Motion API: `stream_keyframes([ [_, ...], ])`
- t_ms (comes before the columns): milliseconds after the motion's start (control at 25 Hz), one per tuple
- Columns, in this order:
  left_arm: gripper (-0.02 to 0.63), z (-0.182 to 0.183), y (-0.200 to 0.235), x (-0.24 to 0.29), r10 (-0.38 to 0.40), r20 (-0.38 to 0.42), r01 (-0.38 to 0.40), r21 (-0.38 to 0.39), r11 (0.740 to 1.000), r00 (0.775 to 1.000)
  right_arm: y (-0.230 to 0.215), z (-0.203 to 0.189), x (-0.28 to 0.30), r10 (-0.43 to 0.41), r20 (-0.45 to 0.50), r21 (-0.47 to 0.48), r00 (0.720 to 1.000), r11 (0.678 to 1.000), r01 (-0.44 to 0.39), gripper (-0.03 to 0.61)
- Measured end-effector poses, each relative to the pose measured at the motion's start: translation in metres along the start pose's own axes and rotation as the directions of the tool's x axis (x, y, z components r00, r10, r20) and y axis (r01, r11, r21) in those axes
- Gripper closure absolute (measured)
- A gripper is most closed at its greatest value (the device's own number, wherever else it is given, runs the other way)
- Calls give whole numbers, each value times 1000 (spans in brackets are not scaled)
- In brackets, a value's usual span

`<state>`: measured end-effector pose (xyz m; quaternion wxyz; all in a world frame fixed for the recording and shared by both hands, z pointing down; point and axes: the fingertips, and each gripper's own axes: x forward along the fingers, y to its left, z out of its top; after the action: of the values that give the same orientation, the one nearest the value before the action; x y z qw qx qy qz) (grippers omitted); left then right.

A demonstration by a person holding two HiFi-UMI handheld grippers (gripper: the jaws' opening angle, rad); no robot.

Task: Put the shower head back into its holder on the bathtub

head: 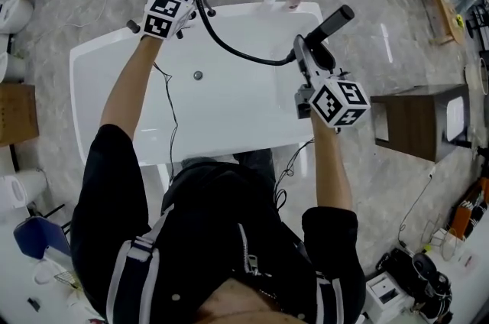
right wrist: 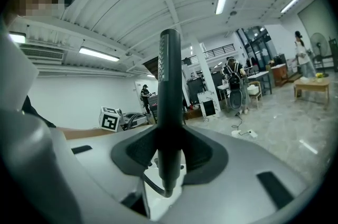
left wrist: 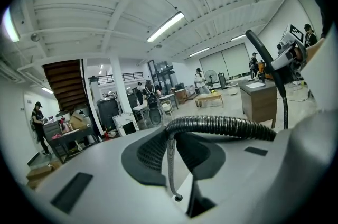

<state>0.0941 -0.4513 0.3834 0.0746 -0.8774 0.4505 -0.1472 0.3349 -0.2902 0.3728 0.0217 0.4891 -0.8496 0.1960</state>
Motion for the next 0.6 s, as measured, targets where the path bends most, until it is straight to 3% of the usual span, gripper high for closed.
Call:
stream_keyframes([
  [600,540,-68,-14,48,13,-91,-17,-47,999,996,-35,-26,11,-4,-43,37,999,999,6,434],
])
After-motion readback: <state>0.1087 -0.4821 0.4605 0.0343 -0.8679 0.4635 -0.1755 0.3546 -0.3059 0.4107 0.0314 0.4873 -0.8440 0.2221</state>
